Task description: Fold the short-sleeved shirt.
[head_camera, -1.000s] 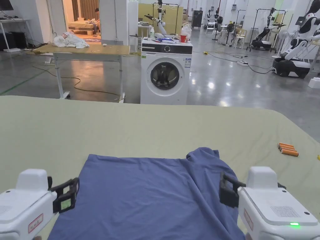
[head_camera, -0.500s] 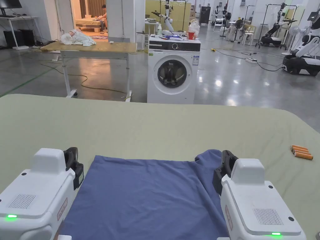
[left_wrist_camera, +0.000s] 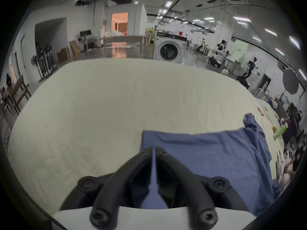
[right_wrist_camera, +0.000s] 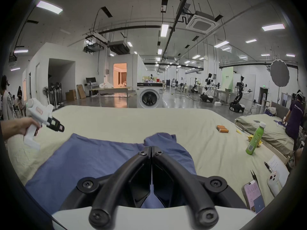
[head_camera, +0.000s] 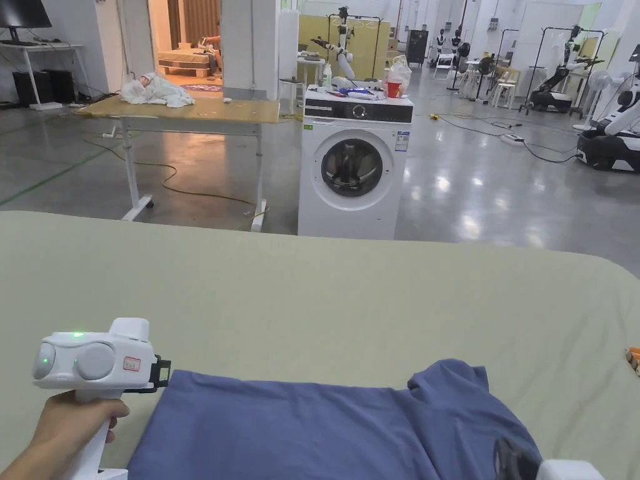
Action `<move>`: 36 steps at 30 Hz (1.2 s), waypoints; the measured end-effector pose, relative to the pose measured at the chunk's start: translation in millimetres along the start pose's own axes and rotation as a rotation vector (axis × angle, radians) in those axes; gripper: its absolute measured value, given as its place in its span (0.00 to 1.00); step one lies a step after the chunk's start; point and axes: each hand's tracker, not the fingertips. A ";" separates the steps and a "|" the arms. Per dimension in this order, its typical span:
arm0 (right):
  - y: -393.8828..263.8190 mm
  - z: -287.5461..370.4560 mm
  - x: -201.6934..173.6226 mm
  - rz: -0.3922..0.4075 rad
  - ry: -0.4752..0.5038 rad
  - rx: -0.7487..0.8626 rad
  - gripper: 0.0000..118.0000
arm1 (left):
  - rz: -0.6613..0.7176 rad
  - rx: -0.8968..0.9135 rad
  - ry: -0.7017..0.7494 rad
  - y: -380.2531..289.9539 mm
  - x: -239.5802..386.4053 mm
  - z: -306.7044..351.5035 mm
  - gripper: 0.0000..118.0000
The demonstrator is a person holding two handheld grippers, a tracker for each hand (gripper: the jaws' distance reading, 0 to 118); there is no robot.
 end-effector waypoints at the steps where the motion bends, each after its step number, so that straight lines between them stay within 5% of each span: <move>1: -2.5 -3.6 3.1 0.006 -0.008 -0.013 0.00 | 0.004 -0.009 0.000 6.4 -1.0 -10.0 0.12; 4: -9.9 -12.1 14.2 0.003 -0.028 -0.048 0.00 | -0.001 -0.084 0.029 19.9 1.9 -39.1 0.61; 9: -18.0 -24.8 27.6 -0.006 -0.066 -0.098 0.00 | -0.047 -0.190 0.034 19.6 14.1 -71.3 0.63; 14: -12.3 -46.4 42.5 -0.014 -0.093 -0.152 0.00 | -0.159 -0.196 0.115 8.4 36.3 -83.2 0.56; 17: -2.9 -80.7 64.0 -0.011 -0.114 -0.218 0.02 | -0.238 -0.166 0.079 7.2 43.5 -82.6 0.24; 19: 3.2 -110.2 82.0 -0.026 -0.123 -0.256 0.12 | -0.239 -0.172 0.068 9.8 41.5 -81.8 0.00; 21: 9.0 -146.4 100.1 -0.007 -0.137 -0.338 0.33 | -0.226 -0.170 0.040 8.7 43.1 -79.3 0.00; 24: 11.4 -200.0 125.8 -0.022 -0.114 -0.470 0.40 | -0.197 -0.132 0.040 6.7 37.2 -70.7 0.00; 27: 4.3 -243.4 140.3 -0.065 -0.053 -0.593 0.58 | -0.187 -0.098 0.022 4.6 33.9 -52.5 0.00; 32: -15.8 -273.3 135.6 -0.063 -0.012 -0.720 0.58 | -0.177 -0.036 0.009 3.4 28.6 -23.4 0.00; 36: -18.9 -273.7 128.8 -0.090 -0.046 -0.718 0.48 | -0.185 -0.013 0.006 1.9 24.3 -11.9 0.00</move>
